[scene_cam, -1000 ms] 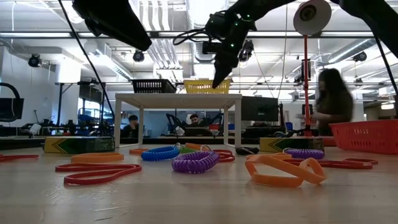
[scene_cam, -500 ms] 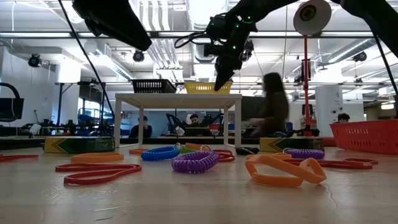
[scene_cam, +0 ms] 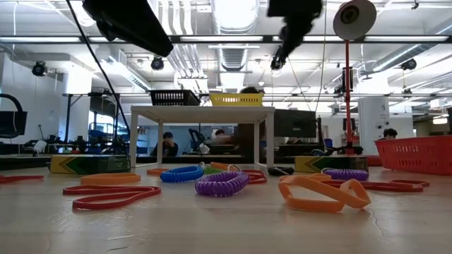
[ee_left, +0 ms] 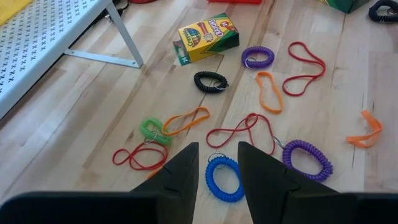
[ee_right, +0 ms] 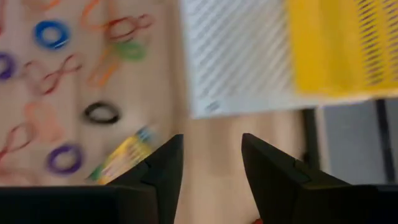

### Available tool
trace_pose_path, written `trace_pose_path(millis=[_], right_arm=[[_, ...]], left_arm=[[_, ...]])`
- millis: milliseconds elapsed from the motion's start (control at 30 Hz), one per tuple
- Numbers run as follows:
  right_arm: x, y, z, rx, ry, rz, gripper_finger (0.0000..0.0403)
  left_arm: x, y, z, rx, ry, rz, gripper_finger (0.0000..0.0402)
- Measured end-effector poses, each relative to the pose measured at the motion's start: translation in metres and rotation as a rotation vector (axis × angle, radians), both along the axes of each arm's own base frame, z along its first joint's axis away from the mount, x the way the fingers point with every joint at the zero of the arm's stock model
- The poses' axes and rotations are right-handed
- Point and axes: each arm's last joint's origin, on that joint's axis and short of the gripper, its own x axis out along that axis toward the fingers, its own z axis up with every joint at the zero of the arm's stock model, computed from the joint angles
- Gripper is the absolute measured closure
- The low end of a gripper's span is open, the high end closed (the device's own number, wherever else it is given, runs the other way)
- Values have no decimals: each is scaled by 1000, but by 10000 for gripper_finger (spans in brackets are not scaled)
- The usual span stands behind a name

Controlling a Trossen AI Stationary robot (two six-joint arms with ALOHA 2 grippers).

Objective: Pick & Place Office Desk Supplies
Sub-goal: Put the red bin on the shelf

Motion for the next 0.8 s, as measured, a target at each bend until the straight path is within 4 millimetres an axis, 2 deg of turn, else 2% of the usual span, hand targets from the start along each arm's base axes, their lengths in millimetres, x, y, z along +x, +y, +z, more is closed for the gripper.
trace_pose_path(millis=[100, 200, 367, 533, 667, 800], right_arm=[[-29, 30, -12, 31, 4, -50, 259], [-58, 56, -31, 82, 24, -142, 266], [-101, 85, -74, 205, 77, -335, 275], [-122, 91, -119, 276, 127, -526, 262], [-124, 91, -151, 290, 132, -630, 241], [-126, 89, -175, 241, 172, -736, 232]], left_arm=[[0, 0, 0, 4, -9, 5, 286], [0, 0, 1, 8, -12, 8, 286], [2, 1, 2, 17, -29, 16, 286], [4, 0, 3, 36, -39, -9, 286], [5, 0, 3, 40, -39, -15, 286], [5, 0, 3, 44, -37, -17, 286]])
